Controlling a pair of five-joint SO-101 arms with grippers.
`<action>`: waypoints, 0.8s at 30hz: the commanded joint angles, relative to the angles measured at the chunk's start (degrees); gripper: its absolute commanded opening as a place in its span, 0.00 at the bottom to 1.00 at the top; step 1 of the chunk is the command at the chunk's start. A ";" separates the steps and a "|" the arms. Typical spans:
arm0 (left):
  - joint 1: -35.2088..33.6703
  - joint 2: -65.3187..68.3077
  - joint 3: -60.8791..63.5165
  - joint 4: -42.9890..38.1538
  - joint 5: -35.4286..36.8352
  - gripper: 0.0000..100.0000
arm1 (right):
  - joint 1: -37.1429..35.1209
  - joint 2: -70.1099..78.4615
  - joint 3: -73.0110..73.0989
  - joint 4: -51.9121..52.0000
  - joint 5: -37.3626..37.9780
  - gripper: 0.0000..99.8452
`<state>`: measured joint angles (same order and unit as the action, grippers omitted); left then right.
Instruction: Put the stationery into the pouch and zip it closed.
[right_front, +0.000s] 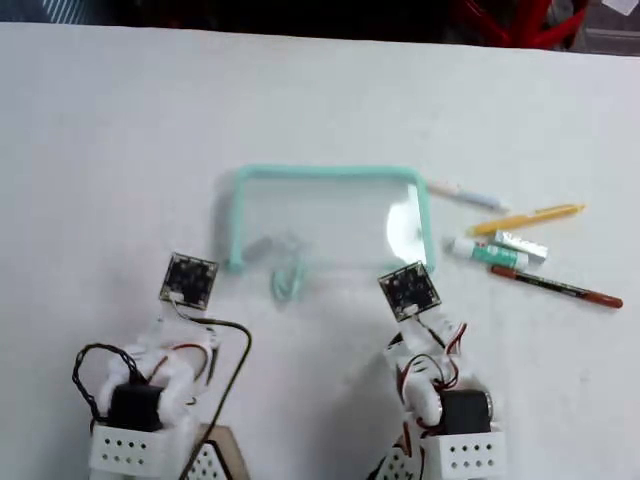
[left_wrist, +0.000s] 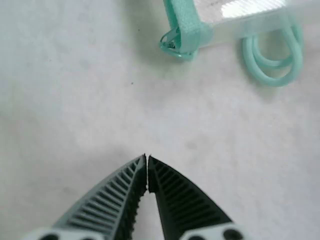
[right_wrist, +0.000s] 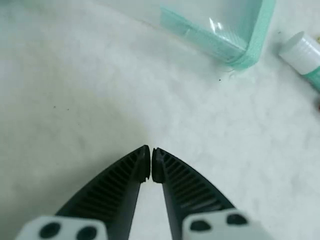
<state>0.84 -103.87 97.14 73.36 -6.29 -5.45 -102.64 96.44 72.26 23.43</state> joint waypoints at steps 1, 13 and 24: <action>0.31 -0.22 -0.18 -0.09 -0.09 0.03 | -0.40 -0.31 0.44 0.40 0.44 0.02; -4.09 -0.22 -17.05 -10.73 -16.62 0.24 | -0.22 -0.31 0.44 0.40 0.35 0.02; -0.22 -0.22 -12.48 -11.69 -16.97 0.25 | 0.04 -0.31 0.44 0.40 0.35 0.02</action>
<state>-2.86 -104.40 83.25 63.60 -22.64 -5.36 -102.64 96.44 72.26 23.43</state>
